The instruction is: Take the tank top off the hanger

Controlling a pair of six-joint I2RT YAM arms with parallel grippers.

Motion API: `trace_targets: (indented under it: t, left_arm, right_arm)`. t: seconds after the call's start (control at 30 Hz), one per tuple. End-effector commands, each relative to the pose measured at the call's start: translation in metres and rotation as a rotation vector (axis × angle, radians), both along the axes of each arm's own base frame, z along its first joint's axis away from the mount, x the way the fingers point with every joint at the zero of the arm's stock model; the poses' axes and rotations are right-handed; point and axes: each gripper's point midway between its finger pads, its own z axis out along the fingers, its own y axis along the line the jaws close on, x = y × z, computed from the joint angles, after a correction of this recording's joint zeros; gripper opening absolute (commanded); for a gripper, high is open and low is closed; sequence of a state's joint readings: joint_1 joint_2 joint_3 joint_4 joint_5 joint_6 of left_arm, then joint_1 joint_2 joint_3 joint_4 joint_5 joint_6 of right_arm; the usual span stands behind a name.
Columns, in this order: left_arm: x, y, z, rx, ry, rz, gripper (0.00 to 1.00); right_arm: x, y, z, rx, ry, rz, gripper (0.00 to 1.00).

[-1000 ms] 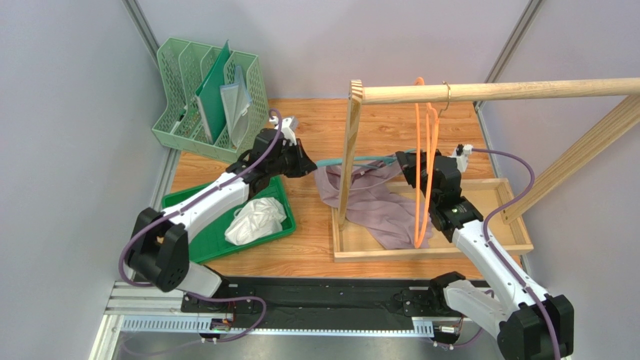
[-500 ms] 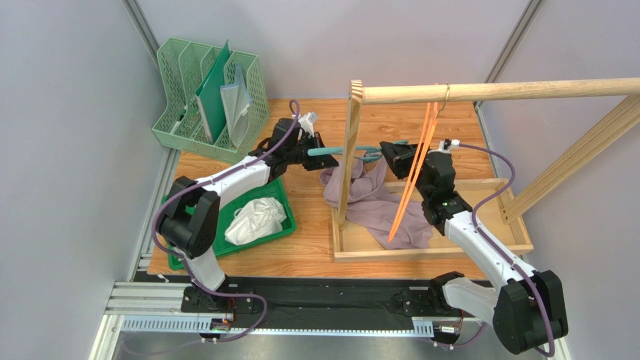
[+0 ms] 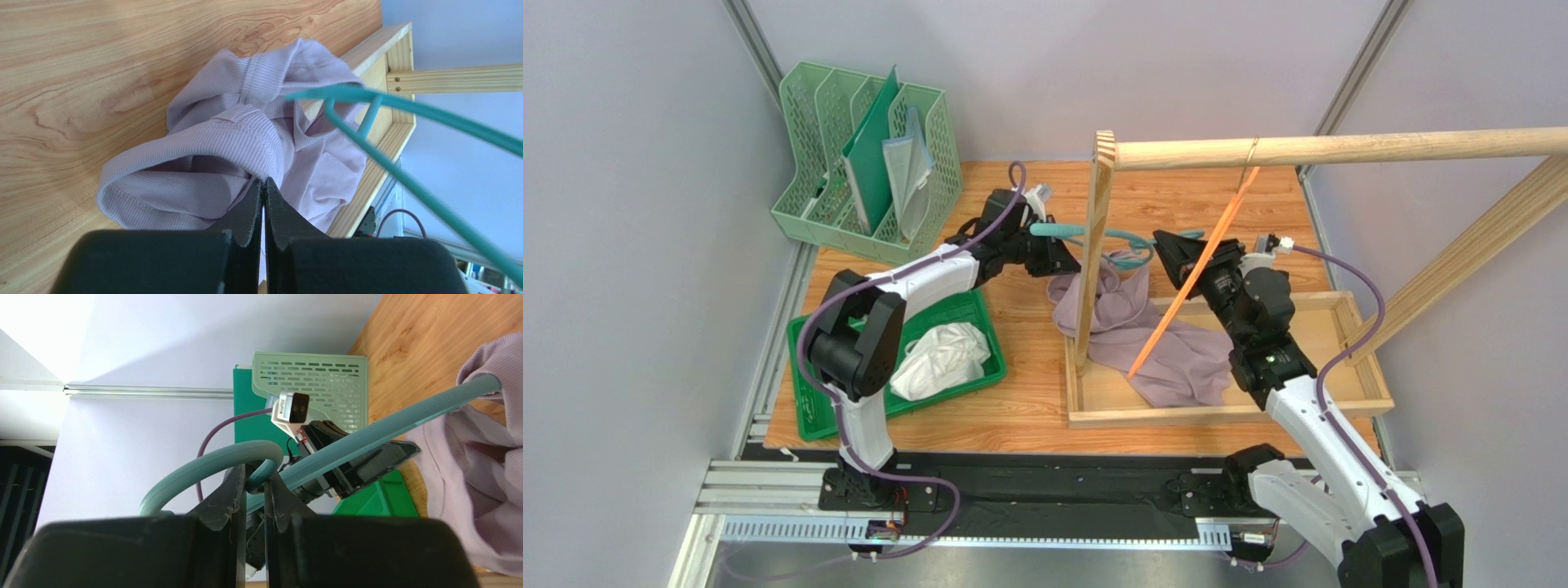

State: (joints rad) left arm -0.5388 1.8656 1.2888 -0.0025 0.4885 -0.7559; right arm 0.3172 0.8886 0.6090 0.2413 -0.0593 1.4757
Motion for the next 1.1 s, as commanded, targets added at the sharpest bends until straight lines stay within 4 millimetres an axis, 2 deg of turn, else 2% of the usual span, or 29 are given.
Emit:
trace_targets:
  t: [0.0,0.07,0.23,0.37,0.47,0.6,0.7,0.73,0.77,0.8,0.83,0.9,1.03,1.07]
  left_arm:
    - [0.009,0.000,0.024,-0.009,-0.061,-0.004,0.00]
    - [0.010,0.003,0.028,-0.007,-0.074,0.001,0.00]
    - [0.011,0.012,0.033,0.026,-0.093,0.020,0.00]
    - [0.008,0.013,0.034,0.028,-0.093,0.006,0.00]
    - [0.000,0.004,0.040,-0.014,-0.092,-0.038,0.00]
    - [-0.023,-0.015,0.045,-0.010,-0.095,-0.131,0.00]
    - [-0.025,-0.014,0.047,0.028,-0.109,-0.127,0.00]
    - [-0.029,-0.009,0.047,0.029,-0.102,-0.106,0.02]
    - [-0.027,-0.006,0.052,0.022,-0.123,-0.088,0.08]
    - [-0.025,0.000,0.051,0.033,-0.132,-0.056,0.21]
    - [-0.030,0.007,0.054,0.032,-0.142,-0.036,0.27]
    - [-0.027,0.017,0.060,0.028,-0.170,0.003,0.37]
    - [-0.037,0.040,0.077,0.013,-0.211,0.036,0.49]
    - [-0.039,0.045,0.079,0.017,-0.214,0.040,0.56]
  right_arm:
    - [-0.015,-0.004,0.013,-0.055,0.011,0.011,0.00]
    - [-0.019,-0.009,0.008,-0.083,0.022,-0.008,0.00]
    - [-0.035,-0.020,0.015,-0.153,-0.013,-0.041,0.00]
    - [-0.040,-0.026,0.019,-0.200,-0.033,-0.056,0.00]
    - [-0.036,-0.039,0.012,-0.279,-0.030,-0.127,0.00]
    - [-0.036,-0.056,0.008,-0.390,-0.018,-0.204,0.00]
    - [-0.038,-0.075,0.005,-0.481,-0.004,-0.280,0.00]
    - [-0.040,-0.080,0.005,-0.505,0.007,-0.295,0.00]
    - [-0.041,-0.087,0.005,-0.543,0.010,-0.325,0.00]
    - [-0.043,-0.091,0.007,-0.556,0.007,-0.342,0.00]
    - [-0.044,-0.095,0.007,-0.572,0.014,-0.355,0.00]
    - [-0.045,-0.103,0.007,-0.616,0.017,-0.387,0.00]
    - [-0.045,-0.114,0.006,-0.692,0.039,-0.421,0.00]
    - [-0.045,-0.115,0.007,-0.702,0.040,-0.428,0.00]
